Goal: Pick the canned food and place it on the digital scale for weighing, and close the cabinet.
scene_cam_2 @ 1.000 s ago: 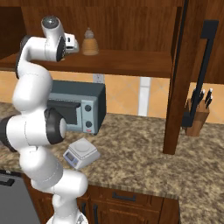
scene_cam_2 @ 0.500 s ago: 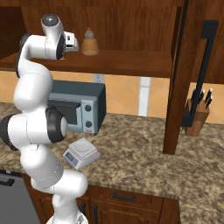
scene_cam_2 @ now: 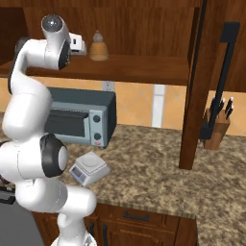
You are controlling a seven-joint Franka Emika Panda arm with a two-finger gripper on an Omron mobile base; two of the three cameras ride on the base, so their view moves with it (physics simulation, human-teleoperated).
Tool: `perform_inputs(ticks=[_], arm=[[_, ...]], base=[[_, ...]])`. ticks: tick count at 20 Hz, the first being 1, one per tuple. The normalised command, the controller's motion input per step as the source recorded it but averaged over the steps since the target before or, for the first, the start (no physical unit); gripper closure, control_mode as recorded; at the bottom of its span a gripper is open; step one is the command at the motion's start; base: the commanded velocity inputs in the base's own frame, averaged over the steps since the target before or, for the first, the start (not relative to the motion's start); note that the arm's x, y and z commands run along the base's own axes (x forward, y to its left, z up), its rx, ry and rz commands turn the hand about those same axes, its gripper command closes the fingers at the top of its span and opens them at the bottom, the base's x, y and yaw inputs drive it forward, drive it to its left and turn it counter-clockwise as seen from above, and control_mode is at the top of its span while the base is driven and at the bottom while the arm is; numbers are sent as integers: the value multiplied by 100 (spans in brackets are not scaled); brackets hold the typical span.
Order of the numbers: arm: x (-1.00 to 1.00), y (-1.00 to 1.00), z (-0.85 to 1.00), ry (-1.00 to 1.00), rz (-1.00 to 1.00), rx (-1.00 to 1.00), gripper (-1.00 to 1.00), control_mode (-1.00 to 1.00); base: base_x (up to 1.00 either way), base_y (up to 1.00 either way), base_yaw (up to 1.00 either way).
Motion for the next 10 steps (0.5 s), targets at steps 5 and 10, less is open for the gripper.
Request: perform_inputs(ticks=[5,10], arm=[[-100,-61,7,-44,-4,26,100,-100],[-100,-81,40,6,0,23,100,-100]], base=[[0,0,0],[0,0,0]])
